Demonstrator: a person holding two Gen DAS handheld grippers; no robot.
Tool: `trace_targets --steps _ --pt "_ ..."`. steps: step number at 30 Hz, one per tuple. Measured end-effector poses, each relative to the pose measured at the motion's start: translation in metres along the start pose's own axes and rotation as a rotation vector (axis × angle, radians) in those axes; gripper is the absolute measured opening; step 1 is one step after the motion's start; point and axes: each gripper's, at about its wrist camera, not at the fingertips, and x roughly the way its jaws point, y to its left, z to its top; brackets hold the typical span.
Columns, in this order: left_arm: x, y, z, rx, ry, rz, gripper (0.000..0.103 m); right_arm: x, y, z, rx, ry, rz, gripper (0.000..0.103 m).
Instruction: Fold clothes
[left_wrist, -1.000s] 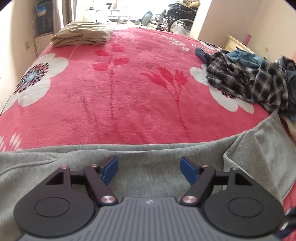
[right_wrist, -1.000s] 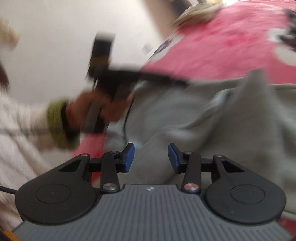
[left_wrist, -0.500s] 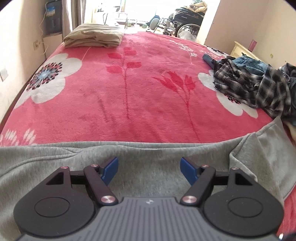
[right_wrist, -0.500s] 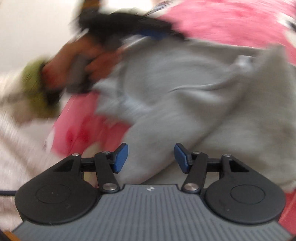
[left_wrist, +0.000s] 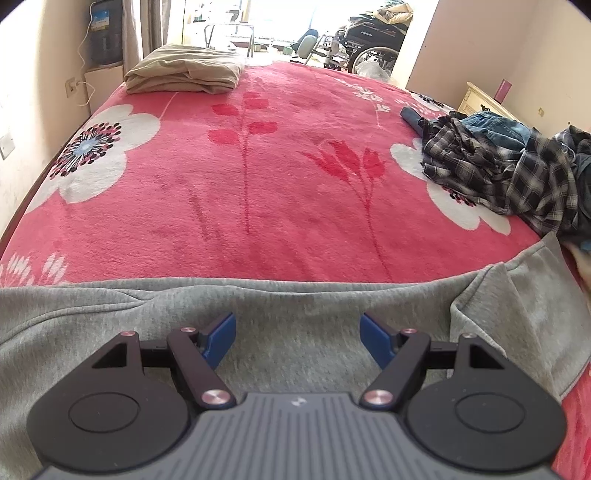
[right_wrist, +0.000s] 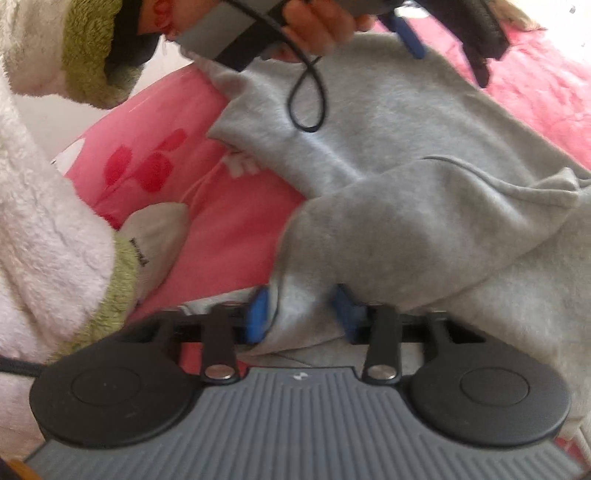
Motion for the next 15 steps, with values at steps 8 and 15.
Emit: trace_targets --steps 8,15 --pt "0.003 -0.002 0.000 0.007 0.004 0.017 0.075 -0.084 -0.075 0.003 0.267 -0.265 -0.050 0.003" --pt "0.009 -0.006 0.000 0.019 0.017 0.015 0.075 -0.199 -0.170 -0.026 0.357 -0.394 -0.519 0.003"
